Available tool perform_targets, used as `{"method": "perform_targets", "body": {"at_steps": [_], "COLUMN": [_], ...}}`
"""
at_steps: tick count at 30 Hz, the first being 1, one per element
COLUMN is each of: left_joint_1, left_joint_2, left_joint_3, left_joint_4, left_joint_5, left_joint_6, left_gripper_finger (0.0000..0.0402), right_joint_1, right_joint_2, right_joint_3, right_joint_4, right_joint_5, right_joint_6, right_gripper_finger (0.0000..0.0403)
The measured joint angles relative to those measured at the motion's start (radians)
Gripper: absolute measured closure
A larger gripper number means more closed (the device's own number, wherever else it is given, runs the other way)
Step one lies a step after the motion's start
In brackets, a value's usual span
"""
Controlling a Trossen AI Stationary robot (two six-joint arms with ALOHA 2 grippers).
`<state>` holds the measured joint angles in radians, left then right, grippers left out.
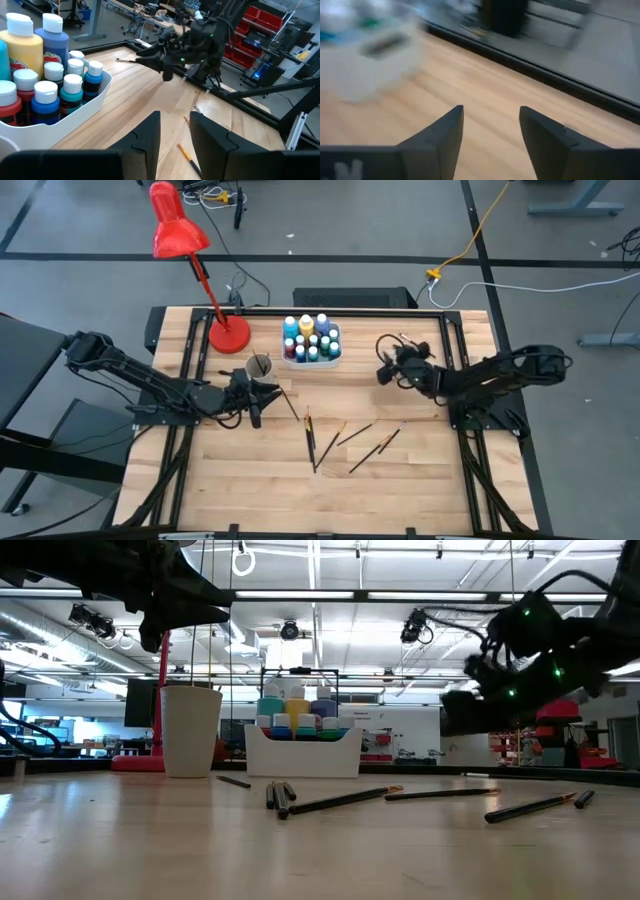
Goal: Pick & Place Paint Supplies
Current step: Put the black paint brush into the white cup
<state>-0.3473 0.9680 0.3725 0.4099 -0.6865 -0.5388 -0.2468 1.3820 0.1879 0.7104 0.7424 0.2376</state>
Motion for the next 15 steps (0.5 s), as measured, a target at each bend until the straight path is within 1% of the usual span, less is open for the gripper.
{"method": "perform_targets", "body": {"at_steps": [2, 4, 7, 10, 15], "left_joint_1": [0.000, 0.000, 0.000, 0.000, 0.000], "left_joint_2": [0.000, 0.000, 0.000, 0.000, 0.000], "left_joint_3": [0.000, 0.000, 0.000, 0.000, 0.000], "left_joint_4": [0.000, 0.000, 0.000, 0.000, 0.000], "left_joint_5": [0.000, 0.000, 0.000, 0.000, 0.000], "left_joint_6": [0.000, 0.000, 0.000, 0.000, 0.000], "left_gripper_finger": [0.0287, 0.0287, 0.0287, 0.0287, 0.0287], "right_joint_1": [-0.036, -0.092, -0.184, -0.283, -0.428], "right_joint_2": [-0.033, -0.070, -0.112, -0.129, -0.126], "right_joint_3": [0.000, 0.000, 0.000, 0.005, 0.062], "right_joint_4": [-0.106, -0.186, -0.245, -0.260, -0.324], "right_joint_5": [-0.017, -0.071, -0.156, -0.258, -0.389], "right_joint_6": [0.037, 0.054, 0.058, 0.023, -0.106], "right_gripper_finger": [0.0198, 0.0197, 0.0197, 0.0197, 0.0197]}}
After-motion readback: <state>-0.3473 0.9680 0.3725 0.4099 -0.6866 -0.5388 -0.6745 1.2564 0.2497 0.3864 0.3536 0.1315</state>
